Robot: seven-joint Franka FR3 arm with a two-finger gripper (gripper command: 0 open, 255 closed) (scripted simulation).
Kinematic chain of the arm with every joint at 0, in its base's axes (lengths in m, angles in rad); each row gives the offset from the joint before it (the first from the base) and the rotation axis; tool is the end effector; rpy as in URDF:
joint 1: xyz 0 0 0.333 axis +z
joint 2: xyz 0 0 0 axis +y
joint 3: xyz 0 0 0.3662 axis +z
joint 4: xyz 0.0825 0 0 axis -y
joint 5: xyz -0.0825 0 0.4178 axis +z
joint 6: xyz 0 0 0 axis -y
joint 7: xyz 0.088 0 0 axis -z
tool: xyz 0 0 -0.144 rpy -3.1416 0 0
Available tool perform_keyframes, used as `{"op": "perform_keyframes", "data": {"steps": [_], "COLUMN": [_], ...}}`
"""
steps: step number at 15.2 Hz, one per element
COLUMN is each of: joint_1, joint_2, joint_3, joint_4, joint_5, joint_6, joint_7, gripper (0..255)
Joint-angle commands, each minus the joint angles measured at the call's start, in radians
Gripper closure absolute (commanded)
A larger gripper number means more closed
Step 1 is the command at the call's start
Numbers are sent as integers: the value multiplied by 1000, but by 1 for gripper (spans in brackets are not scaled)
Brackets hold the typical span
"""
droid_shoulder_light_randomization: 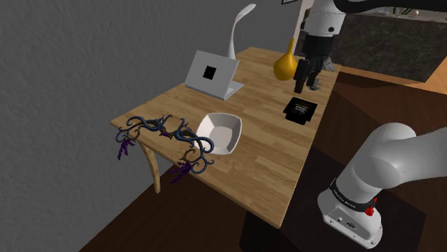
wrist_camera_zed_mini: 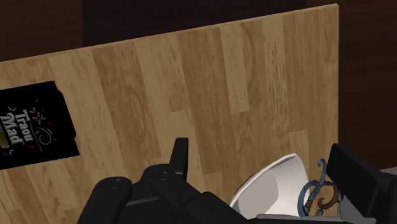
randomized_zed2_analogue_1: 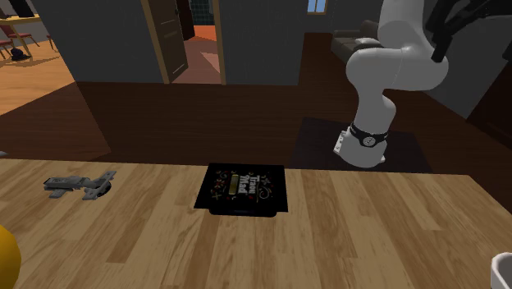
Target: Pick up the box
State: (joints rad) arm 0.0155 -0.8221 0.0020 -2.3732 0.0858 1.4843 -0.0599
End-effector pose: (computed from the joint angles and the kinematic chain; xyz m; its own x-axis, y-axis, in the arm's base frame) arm 0.2819 0.0181 0.5844 0.9946 0.0837 -0.0613 0.0782 -0.9930 -0.0880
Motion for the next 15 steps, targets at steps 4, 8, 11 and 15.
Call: {"op": "perform_keyframes", "data": {"steps": [4,8,11,15], "joint_1": [-30,-75,-105,-133], "joint_2": [151,359,518,732], "joint_3": [66,140,181,207], "joint_4": [43,117,185,292], "joint_5": [-46,-125,-197,-301], "joint_6": [35,58,54,19], "joint_7": [92,227,336,481], "gripper": [0,0,0,0]}}
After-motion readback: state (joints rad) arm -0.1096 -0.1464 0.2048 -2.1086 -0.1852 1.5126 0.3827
